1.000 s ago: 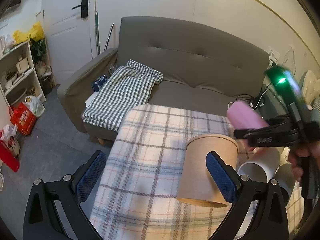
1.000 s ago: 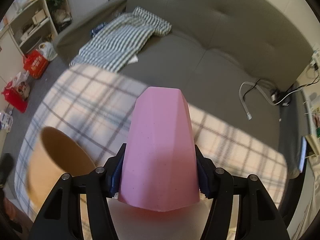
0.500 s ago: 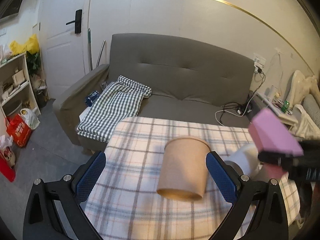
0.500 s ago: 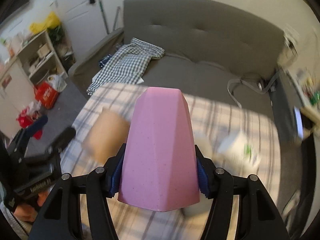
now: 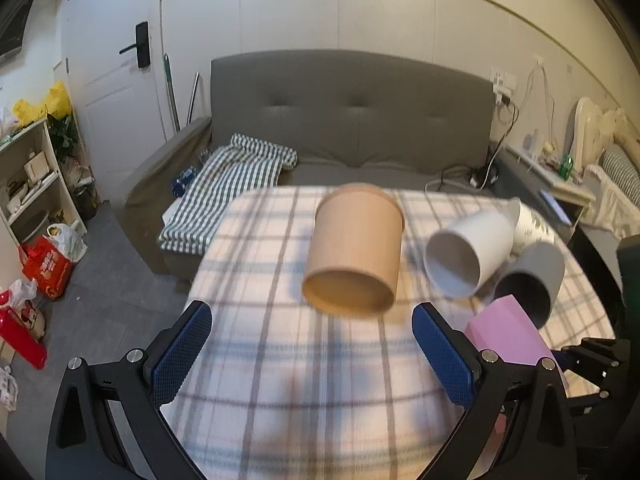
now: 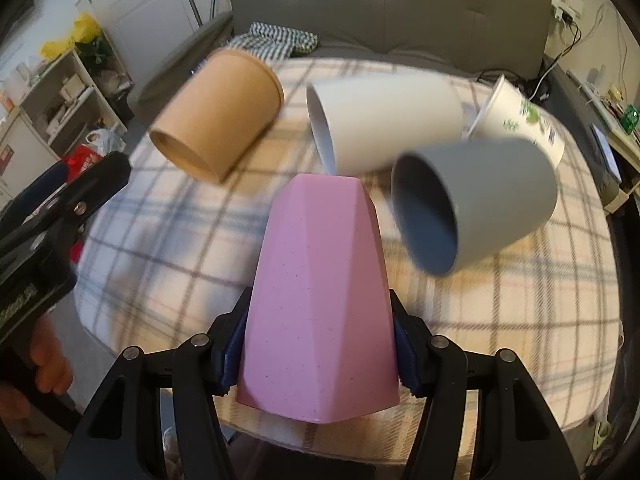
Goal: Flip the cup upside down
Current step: 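Lift the pink cup with the right gripper and rotate it upright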
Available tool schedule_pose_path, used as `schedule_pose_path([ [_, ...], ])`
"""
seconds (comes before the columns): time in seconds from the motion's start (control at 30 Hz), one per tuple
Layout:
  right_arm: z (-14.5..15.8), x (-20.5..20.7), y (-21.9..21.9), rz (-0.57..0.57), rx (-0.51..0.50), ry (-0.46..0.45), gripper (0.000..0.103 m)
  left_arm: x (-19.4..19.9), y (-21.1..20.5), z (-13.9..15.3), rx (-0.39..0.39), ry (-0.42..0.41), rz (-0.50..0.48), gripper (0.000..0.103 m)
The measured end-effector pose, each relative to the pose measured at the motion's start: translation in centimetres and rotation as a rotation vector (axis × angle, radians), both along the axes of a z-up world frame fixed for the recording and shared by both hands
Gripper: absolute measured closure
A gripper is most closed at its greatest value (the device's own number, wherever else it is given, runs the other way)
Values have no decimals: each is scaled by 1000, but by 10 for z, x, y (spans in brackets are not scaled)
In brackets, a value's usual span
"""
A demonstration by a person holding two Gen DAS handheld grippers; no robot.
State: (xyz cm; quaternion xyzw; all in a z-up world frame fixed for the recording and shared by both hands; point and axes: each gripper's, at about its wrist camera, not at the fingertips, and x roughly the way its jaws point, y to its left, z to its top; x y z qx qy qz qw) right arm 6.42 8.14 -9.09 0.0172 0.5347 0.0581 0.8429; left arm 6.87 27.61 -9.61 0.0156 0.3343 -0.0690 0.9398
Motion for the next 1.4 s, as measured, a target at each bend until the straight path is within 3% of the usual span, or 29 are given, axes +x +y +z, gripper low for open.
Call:
schedule_pose_path([
  [0.2, -5, -2, -5, -2, 22, -8, 42, -6, -2, -1, 24, -6, 38, 0],
  [0.23, -5, -1, -7, -3, 31, -8, 38, -6, -1, -1, 19, -9, 43, 0],
  [0.27, -5, -1, -9, -8, 36, -11, 26, -7, -1, -1, 17, -11, 51, 0],
  [0.33, -1, -3, -16, -22, 50, -34, 21, -6, 0, 0, 12, -7, 68, 0],
  [0.63, 27, -23, -40, -26, 74, -107, 20, -15, 4, 7, -31, -13, 128, 0],
  [0.9, 58, -41, -57, 5, 81, -189, 19, -18, -12, 4, -69, 30, 128, 0],
  [1.27, 80, -33, -116, -90, -20, -236, 19, -4, -68, 16, -137, 180, 73, 0],
  [1.4, 77, -22, -131, -99, -21, -218, 19, 3, -100, 14, -101, 233, 28, 0],
])
